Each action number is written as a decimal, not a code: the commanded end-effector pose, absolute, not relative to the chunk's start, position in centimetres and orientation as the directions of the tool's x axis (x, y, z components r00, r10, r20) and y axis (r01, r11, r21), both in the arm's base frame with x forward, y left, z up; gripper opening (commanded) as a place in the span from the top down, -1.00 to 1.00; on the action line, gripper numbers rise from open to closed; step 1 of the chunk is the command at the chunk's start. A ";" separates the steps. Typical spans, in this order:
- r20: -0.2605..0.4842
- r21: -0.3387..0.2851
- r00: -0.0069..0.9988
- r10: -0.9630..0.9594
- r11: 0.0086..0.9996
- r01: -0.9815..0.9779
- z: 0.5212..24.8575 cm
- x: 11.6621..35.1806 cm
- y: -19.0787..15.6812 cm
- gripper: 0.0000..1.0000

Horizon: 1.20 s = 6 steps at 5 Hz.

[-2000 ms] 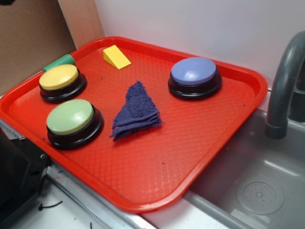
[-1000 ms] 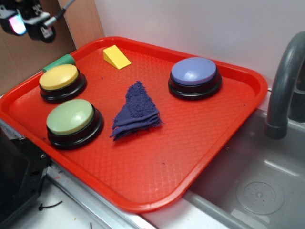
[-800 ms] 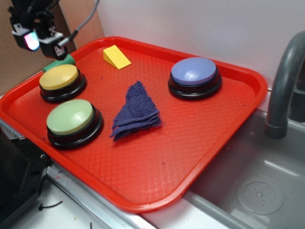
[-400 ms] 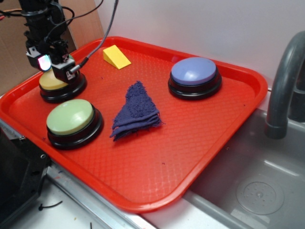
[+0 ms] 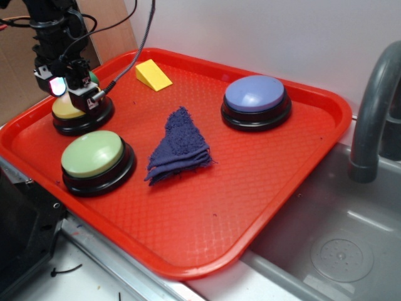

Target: Push the yellow button.

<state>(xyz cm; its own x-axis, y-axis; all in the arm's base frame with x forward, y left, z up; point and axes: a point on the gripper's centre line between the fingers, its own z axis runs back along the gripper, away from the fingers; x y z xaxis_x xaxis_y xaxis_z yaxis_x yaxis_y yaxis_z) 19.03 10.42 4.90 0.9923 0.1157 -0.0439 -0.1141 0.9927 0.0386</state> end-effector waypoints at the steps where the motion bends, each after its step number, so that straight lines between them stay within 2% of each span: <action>1: 0.003 0.043 0.990 0.140 0.989 -0.140 7.9 19.3 10.8 -1.00; 3: 0.005 0.066 0.987 0.163 0.984 -0.163 10.3 19.2 10.9 -1.00; 6: 0.040 0.065 0.981 0.187 0.980 -0.190 13.9 18.7 11.0 -1.00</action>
<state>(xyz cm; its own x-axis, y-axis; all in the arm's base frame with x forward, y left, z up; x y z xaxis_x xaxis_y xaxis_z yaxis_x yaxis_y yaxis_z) 18.29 10.20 12.29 0.9839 0.1760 -0.0297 -0.1745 0.9835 0.0472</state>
